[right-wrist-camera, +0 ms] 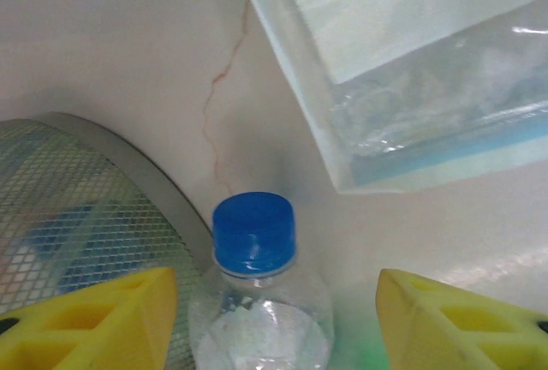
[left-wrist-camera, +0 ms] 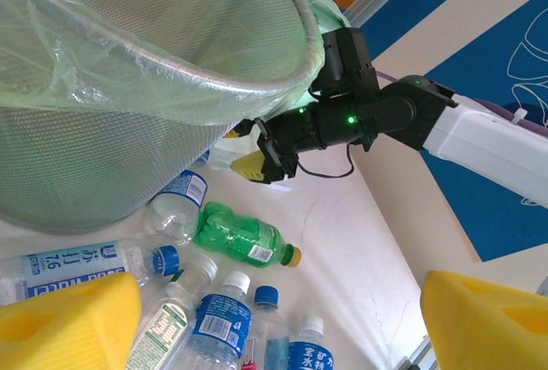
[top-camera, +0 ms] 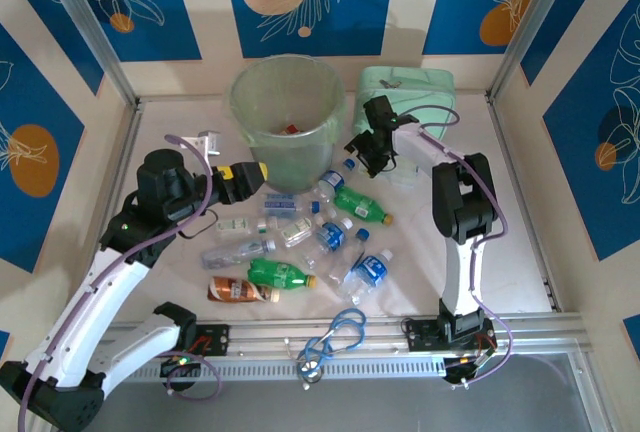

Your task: Put the plastic bottles in the bin

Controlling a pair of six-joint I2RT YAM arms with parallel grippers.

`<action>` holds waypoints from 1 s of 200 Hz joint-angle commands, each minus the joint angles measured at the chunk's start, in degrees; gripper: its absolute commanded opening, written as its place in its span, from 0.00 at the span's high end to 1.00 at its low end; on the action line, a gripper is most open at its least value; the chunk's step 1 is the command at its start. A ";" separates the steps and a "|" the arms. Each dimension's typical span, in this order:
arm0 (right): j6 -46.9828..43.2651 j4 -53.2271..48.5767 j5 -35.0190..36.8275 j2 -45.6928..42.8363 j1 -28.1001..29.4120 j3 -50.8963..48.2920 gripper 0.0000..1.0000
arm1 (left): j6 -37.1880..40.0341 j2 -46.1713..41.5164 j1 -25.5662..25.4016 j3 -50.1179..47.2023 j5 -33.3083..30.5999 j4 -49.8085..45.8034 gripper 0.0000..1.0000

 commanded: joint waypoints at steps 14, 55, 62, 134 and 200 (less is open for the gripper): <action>0.87 0.01 -2.03 2.69 0.53 3.26 0.38 | 0.61 -0.61 -0.14 -0.79 1.41 0.26 0.15; -0.31 -2.04 -1.99 5.77 0.70 6.75 0.40 | 0.26 -0.70 -0.14 -0.88 1.68 0.52 0.16; -0.60 -2.37 -1.91 6.22 0.80 7.18 0.40 | 0.34 -0.59 -0.14 -0.87 1.67 0.41 0.16; -2.30 -5.10 -1.30 9.88 1.55 10.95 0.43 | 0.22 -0.41 -0.14 -0.71 1.67 0.44 0.16; -1.86 -5.63 -1.38 11.14 1.85 11.20 0.48 | -0.01 -0.51 -0.14 -1.22 1.43 0.30 0.16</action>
